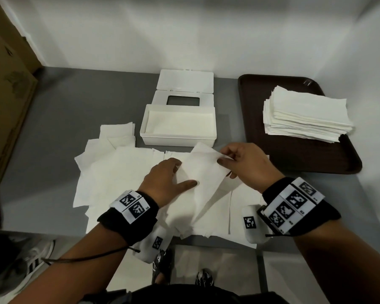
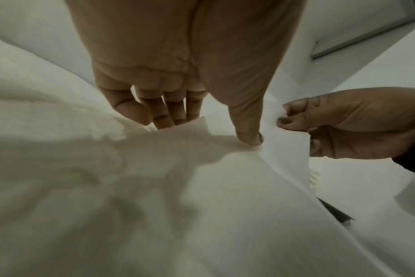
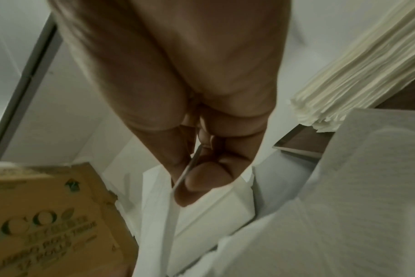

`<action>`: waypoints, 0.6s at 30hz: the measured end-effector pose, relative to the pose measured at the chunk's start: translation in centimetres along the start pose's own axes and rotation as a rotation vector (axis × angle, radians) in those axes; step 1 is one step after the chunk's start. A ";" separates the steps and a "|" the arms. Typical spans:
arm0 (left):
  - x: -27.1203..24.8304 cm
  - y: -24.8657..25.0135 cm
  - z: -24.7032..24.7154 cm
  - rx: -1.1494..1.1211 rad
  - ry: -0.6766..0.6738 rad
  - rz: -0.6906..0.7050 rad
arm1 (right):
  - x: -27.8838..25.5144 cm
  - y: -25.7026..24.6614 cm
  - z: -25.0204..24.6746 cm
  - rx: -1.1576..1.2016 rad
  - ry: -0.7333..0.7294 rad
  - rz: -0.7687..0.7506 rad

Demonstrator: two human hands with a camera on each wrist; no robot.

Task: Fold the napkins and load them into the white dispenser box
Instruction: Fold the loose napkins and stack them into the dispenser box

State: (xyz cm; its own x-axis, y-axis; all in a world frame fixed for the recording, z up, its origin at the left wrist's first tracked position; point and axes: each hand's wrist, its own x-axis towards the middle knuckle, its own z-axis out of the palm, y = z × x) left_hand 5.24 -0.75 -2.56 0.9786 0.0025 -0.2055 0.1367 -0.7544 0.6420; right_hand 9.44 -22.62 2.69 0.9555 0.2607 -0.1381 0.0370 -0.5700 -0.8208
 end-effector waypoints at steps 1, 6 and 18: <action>-0.1 0.2 -0.3 -0.045 -0.004 0.002 | -0.1 -0.2 -0.5 0.061 0.015 0.001; 0.3 0.4 -2.4 -0.275 0.057 -0.012 | 0.1 -1.2 -2.9 0.278 0.155 -0.001; 3.4 -0.2 -5.3 -0.800 0.114 -0.115 | 2.3 -1.6 -2.4 0.583 0.366 0.066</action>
State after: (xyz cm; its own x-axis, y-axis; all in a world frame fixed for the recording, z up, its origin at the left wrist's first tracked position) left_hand 9.36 2.90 0.49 0.9554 0.1505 -0.2540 0.2637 -0.0481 0.9634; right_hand 12.32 -22.97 5.00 0.9914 -0.0984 -0.0866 -0.0906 -0.0370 -0.9952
